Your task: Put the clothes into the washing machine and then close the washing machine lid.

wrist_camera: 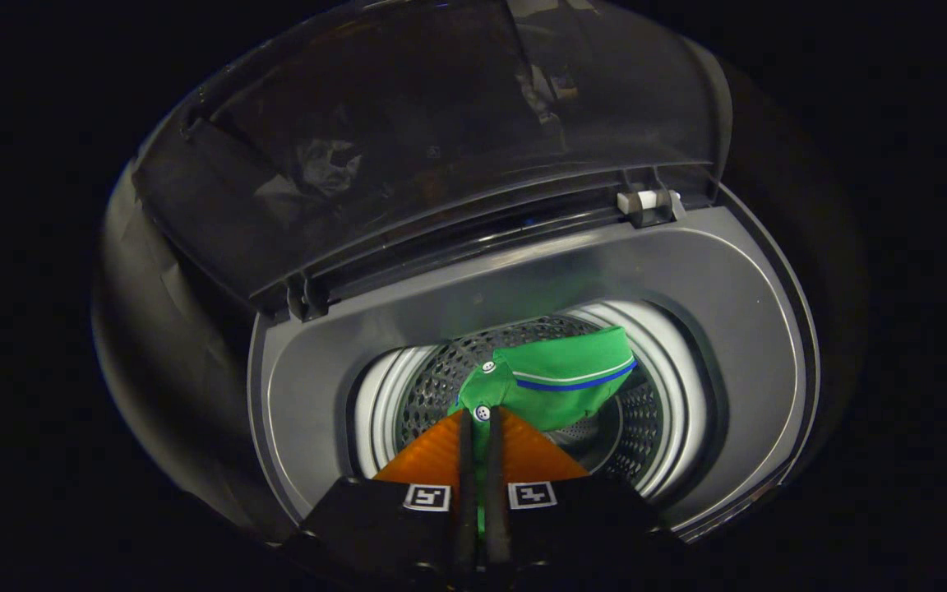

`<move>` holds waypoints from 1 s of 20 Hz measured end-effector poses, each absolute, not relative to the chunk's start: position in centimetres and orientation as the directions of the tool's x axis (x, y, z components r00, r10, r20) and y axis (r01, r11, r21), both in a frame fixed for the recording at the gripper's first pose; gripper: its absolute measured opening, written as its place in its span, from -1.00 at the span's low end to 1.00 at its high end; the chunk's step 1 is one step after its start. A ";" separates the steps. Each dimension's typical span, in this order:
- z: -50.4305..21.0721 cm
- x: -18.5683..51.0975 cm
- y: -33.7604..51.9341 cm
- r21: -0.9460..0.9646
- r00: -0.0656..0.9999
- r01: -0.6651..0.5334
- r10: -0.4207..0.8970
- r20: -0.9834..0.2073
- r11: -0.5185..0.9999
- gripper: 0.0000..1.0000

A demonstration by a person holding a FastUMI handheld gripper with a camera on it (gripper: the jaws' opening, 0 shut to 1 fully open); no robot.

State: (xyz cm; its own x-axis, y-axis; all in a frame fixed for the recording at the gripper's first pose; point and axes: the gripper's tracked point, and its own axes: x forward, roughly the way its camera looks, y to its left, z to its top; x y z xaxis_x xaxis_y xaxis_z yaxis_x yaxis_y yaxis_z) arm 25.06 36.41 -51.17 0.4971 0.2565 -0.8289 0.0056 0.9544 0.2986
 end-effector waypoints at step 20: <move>-46.5 24.2 34.0 0.214 0.587 -0.041 0.197 -0.786 0.976 0.98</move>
